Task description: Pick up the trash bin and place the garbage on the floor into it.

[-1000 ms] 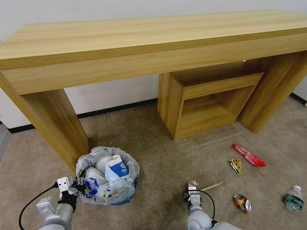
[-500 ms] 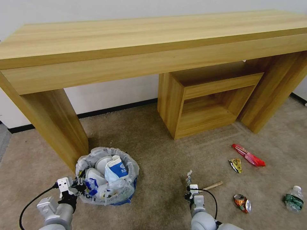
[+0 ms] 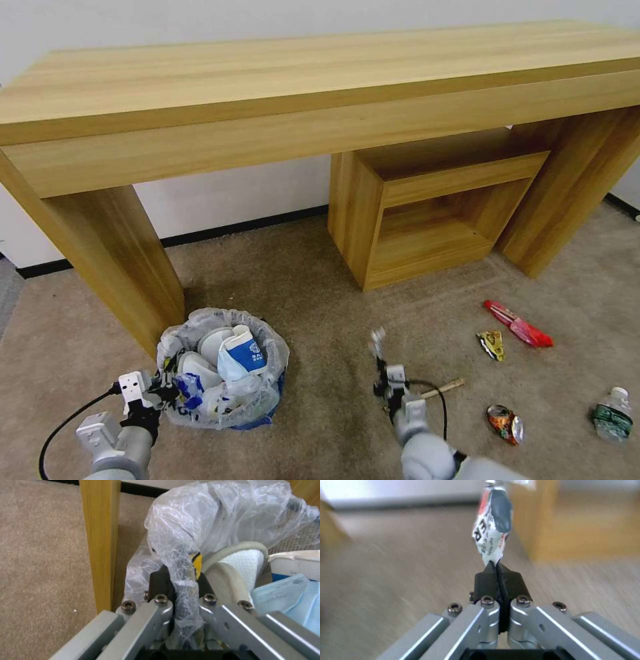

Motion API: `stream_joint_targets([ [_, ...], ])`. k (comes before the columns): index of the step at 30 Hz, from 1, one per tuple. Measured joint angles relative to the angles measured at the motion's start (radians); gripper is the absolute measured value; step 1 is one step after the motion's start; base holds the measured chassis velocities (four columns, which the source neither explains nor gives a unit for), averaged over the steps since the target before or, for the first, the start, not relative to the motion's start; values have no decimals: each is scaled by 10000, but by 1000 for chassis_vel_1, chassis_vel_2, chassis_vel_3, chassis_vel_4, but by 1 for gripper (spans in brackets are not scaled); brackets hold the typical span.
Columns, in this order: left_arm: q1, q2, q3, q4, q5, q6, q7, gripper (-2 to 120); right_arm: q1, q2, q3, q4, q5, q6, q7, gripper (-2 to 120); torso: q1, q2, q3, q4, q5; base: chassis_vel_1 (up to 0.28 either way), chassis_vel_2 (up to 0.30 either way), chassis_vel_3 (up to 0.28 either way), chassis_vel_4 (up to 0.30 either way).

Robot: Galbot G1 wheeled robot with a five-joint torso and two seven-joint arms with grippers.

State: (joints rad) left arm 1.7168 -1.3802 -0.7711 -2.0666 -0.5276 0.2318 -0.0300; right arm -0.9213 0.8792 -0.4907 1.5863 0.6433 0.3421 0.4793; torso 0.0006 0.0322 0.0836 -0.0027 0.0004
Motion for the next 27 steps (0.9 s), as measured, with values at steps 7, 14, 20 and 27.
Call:
stream_joint_targets([
  [7, -31, -5, 41, -103, 36, 49, -17, 3, 2090, -940, -810, 2089, 686, 623, -1595, 0, -1, 0, -3, 4, -9, 0, 0, 0, 0],
  [14, -21, 31, 5, -228, 30, 117, -58, 3, 4469, -1339, -3033, 3153, 1764, 760, -2451, 0, 0, 0, -3, 4, -6, 0, 0, 0, 0],
  [20, 0, 15, -32, -284, 26, 123, -69, 3, 6736, -1136, -5379, 3624, 2367, 586, -2395, 0, 0, 0, -3, 6, -7, 0, 0, 0, 0],
  [27, -54, -24, -49, -308, 19, 123, -75, 3, 7973, -838, -6976, 4028, 2850, 264, -2072, 0, 0, 0, -3, 4, -4, 0, 0, 0, 0],
])
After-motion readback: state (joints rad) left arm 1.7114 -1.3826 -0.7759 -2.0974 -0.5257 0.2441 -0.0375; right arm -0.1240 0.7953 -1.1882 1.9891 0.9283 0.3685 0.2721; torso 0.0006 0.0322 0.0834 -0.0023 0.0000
